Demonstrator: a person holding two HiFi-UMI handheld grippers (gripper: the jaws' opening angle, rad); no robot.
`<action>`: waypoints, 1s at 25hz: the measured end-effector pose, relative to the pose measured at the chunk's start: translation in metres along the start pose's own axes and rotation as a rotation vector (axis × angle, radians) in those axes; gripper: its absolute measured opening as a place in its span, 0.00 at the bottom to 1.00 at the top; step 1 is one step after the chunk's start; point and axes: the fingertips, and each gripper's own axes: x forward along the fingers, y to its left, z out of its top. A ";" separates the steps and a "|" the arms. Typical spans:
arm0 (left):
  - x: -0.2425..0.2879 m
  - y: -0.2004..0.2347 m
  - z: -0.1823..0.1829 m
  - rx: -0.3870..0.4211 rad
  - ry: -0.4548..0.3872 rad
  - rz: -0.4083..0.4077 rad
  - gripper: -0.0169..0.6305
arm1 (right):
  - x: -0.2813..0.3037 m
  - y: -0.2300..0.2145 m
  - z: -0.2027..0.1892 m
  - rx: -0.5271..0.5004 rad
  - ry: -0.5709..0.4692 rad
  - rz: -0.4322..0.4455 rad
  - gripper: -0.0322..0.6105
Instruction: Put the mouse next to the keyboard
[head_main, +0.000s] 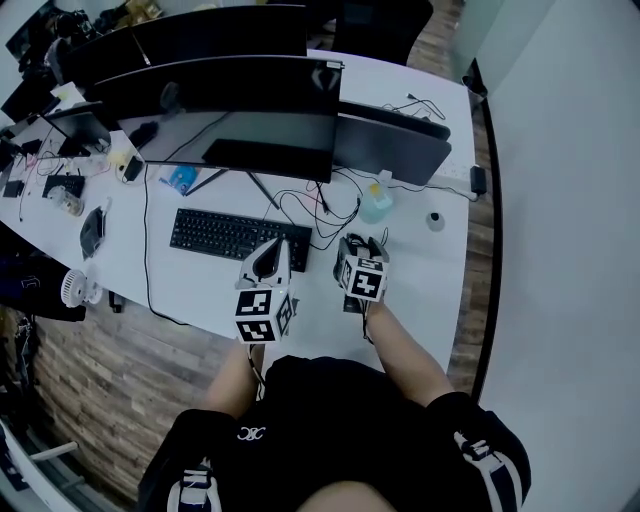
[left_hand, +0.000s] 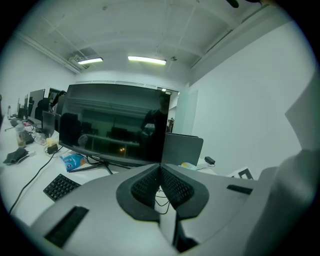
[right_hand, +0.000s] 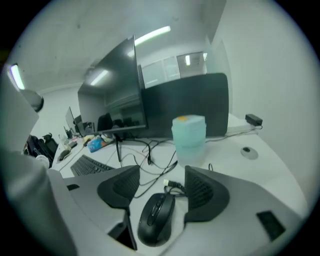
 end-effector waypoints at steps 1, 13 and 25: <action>0.000 -0.004 0.001 0.001 -0.004 -0.004 0.05 | -0.012 -0.001 0.016 0.000 -0.051 0.009 0.47; -0.006 -0.077 0.020 0.031 -0.059 -0.059 0.05 | -0.185 -0.029 0.155 -0.073 -0.606 0.033 0.08; -0.014 -0.140 0.032 0.068 -0.096 -0.101 0.05 | -0.243 -0.071 0.157 -0.140 -0.643 0.028 0.07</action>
